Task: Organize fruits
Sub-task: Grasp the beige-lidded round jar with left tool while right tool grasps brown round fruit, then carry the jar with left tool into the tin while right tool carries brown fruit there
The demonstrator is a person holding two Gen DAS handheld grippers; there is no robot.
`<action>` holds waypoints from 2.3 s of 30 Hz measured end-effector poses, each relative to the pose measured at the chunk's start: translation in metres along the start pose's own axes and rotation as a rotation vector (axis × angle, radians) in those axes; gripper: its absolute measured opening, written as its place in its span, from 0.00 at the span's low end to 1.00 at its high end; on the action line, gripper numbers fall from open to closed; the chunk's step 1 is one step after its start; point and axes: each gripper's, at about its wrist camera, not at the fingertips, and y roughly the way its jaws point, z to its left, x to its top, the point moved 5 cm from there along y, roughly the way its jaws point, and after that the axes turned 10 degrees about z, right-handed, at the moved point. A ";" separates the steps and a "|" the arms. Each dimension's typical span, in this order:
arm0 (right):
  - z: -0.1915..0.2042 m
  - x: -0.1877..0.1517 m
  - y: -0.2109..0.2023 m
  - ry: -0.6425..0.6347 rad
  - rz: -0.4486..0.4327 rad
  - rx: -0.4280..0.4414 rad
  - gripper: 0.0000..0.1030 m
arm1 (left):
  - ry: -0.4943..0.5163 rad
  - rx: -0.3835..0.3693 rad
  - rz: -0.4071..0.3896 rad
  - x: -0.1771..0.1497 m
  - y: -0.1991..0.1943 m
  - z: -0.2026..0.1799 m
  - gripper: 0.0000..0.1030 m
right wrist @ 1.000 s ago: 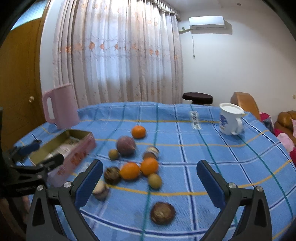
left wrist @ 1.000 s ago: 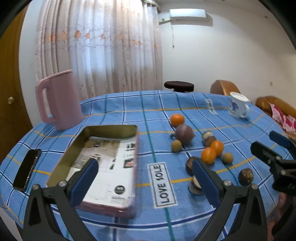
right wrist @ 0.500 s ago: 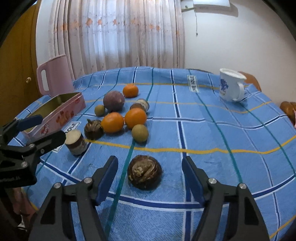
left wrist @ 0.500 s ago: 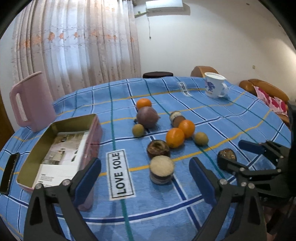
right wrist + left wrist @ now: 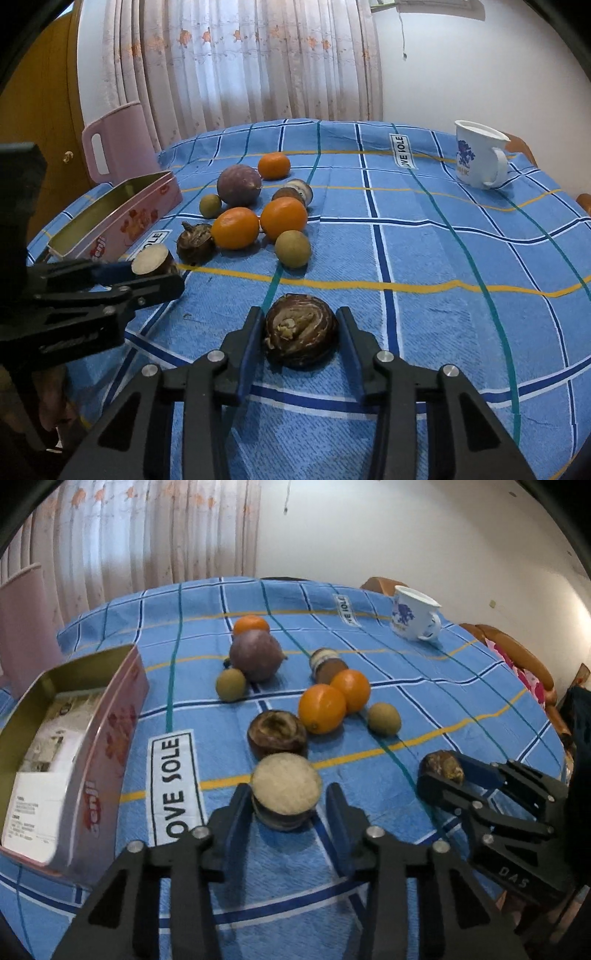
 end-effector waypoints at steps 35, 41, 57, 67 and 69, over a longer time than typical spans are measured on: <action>0.076 0.080 -0.025 -0.171 -0.142 0.161 0.40 | -0.064 0.154 -0.244 0.020 -0.074 0.062 0.36; 0.100 0.110 -0.030 -0.221 -0.171 0.197 0.40 | -0.111 0.211 -0.258 0.028 -0.084 0.095 0.36; 0.169 0.166 -0.007 -0.319 -0.158 0.291 0.40 | -0.187 0.301 -0.238 0.040 -0.086 0.166 0.36; 0.203 0.155 0.037 -0.334 -0.073 0.326 0.40 | -0.226 0.295 -0.184 0.034 -0.071 0.194 0.36; 0.208 0.150 0.048 -0.342 -0.050 0.325 0.40 | -0.228 0.301 -0.177 0.033 -0.069 0.197 0.36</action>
